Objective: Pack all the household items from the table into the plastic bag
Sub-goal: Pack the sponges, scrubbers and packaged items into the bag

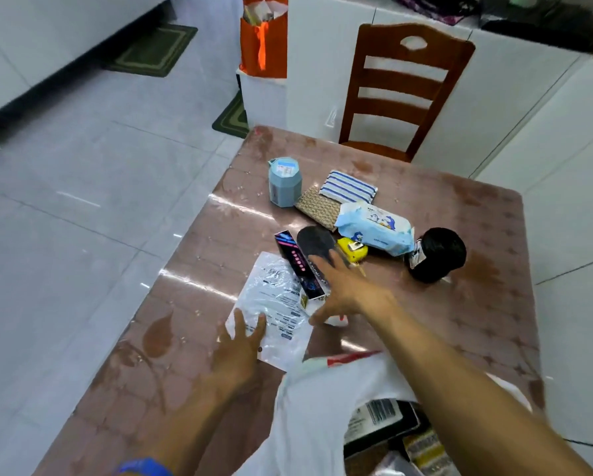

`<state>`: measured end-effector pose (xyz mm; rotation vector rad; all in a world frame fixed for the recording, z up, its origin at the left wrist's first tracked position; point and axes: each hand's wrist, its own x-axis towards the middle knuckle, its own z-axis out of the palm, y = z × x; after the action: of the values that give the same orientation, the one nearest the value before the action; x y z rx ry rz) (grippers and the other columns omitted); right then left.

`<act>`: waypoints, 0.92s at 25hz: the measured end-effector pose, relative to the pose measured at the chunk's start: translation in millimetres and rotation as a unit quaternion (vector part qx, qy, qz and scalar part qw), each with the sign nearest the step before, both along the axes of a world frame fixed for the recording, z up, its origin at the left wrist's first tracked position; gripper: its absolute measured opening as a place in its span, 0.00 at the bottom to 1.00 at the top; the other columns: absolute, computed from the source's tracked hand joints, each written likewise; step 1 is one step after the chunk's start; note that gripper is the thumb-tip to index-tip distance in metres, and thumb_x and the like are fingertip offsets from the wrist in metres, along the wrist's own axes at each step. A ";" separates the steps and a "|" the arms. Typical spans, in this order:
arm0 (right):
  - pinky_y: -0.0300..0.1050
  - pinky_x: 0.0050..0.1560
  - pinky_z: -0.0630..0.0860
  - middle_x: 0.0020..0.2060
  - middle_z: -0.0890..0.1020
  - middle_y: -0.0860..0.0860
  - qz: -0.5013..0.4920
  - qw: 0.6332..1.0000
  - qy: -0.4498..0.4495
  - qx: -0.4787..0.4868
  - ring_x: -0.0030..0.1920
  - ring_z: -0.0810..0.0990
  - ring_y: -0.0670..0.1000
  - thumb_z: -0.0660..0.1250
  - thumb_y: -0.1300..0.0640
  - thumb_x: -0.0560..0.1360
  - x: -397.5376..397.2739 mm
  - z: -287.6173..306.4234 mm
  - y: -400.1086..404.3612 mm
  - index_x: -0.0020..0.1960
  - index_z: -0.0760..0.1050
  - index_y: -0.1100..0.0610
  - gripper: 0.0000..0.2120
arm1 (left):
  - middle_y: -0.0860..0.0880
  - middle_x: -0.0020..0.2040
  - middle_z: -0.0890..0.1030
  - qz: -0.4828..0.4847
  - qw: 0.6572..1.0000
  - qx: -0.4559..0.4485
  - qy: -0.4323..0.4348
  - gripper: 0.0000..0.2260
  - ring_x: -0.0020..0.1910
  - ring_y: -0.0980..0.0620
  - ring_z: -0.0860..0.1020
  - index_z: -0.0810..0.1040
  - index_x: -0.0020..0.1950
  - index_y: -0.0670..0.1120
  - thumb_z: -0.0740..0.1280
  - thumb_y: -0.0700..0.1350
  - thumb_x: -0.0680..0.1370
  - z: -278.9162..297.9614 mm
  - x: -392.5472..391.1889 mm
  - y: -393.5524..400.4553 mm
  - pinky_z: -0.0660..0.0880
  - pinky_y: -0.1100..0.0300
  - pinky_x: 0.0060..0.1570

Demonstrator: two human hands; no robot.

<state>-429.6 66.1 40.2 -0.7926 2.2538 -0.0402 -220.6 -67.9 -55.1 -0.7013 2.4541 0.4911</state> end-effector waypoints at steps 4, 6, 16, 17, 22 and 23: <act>0.69 0.66 0.64 0.78 0.38 0.57 0.053 0.986 0.125 0.092 0.73 0.53 0.73 0.72 0.48 0.70 7.0 -47.2 -3.3 0.76 0.35 0.40 0.52 | 0.41 0.78 0.33 -0.036 0.999 -0.011 -0.019 0.38 0.76 0.30 0.44 0.38 0.78 0.58 0.63 0.52 0.78 3.2 -3.2 -1.2 0.59 0.38 0.71; 0.61 0.66 0.67 0.77 0.51 0.64 0.092 0.977 0.184 0.060 0.70 0.65 0.70 0.69 0.52 0.72 4.3 -50.5 1.2 0.78 0.44 0.47 0.44 | 0.40 0.78 0.34 -0.044 0.999 -0.015 -0.022 0.39 0.76 0.30 0.46 0.39 0.78 0.58 0.63 0.53 0.78 5.0 -3.7 -2.2 0.60 0.40 0.71; 0.55 0.36 0.82 0.39 0.86 0.53 -0.342 0.876 0.042 -0.337 0.35 0.84 0.57 0.68 0.58 0.67 11.5 16.6 38.2 0.49 0.80 0.50 0.11 | 0.41 0.78 0.34 -0.039 0.999 -0.011 -0.021 0.44 0.75 0.28 0.44 0.39 0.78 0.59 0.69 0.57 0.74 0.5 -1.9 -1.6 0.62 0.38 0.70; 0.56 0.31 0.82 0.37 0.85 0.53 -0.389 0.845 0.006 -0.366 0.30 0.83 0.56 0.69 0.60 0.67 21.1 28.1 48.3 0.48 0.81 0.51 0.10 | 0.41 0.79 0.34 -0.035 0.999 -0.005 -0.007 0.44 0.75 0.28 0.44 0.40 0.78 0.59 0.69 0.58 0.74 0.7 -0.7 -2.3 0.62 0.38 0.70; 0.41 0.22 0.75 0.28 0.81 0.54 -0.512 0.699 -0.090 -0.491 0.21 0.78 0.51 0.66 0.71 0.71 79.0 123.1 113.8 0.47 0.79 0.59 0.10 | 0.43 0.76 0.65 0.096 0.985 0.135 0.057 0.40 0.68 0.42 0.70 0.66 0.75 0.46 0.75 0.59 0.68 69.5 1.2 -5.3 0.69 0.53 0.63; 0.40 0.23 0.75 0.27 0.81 0.54 -0.517 0.676 -0.112 -0.513 0.21 0.77 0.51 0.65 0.72 0.71 92.1 144.9 131.8 0.46 0.79 0.60 0.10 | 0.44 0.70 0.74 0.141 0.966 0.176 0.124 0.31 0.63 0.45 0.75 0.73 0.70 0.44 0.75 0.54 0.71 97.2 2.0 -0.1 0.72 0.55 0.59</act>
<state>-337.5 197.9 185.1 0.1653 1.9870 -1.9350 -218.6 -68.0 42.1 -0.8824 2.4006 1.1568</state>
